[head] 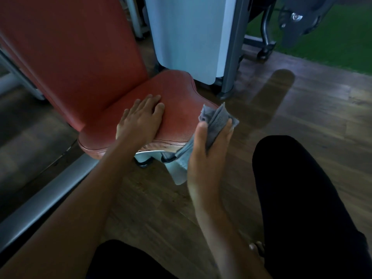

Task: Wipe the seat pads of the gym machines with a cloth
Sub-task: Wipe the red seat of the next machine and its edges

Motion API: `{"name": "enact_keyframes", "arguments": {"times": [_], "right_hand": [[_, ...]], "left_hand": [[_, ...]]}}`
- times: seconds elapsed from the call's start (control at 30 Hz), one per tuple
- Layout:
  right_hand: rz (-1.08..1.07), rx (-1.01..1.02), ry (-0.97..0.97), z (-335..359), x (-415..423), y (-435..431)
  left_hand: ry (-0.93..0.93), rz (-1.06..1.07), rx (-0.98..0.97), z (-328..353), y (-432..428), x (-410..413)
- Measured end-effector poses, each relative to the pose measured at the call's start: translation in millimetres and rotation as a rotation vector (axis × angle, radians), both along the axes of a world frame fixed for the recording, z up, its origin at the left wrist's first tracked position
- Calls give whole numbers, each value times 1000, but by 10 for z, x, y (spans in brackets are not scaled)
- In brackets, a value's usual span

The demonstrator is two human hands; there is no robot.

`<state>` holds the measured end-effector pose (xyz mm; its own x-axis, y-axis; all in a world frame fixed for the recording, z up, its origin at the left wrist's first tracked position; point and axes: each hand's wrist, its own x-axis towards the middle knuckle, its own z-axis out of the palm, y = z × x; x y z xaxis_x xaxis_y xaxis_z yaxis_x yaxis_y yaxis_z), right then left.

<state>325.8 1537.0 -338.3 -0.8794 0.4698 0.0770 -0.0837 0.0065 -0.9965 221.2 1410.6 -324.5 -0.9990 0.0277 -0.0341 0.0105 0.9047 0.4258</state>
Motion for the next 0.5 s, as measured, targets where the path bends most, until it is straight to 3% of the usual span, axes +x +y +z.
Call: {"name": "enact_keyframes", "arguments": {"times": [0.13, 0.33, 0.5], "right_hand": [[-40, -21, -9, 87, -295, 209], [97, -62, -144, 103, -318, 393], [315, -110, -281, 146, -616, 656]], "left_hand": [[-12, 79, 23, 145, 174, -82], [22, 16, 23, 262, 610, -361], [3, 93, 44, 156, 736, -481]]}}
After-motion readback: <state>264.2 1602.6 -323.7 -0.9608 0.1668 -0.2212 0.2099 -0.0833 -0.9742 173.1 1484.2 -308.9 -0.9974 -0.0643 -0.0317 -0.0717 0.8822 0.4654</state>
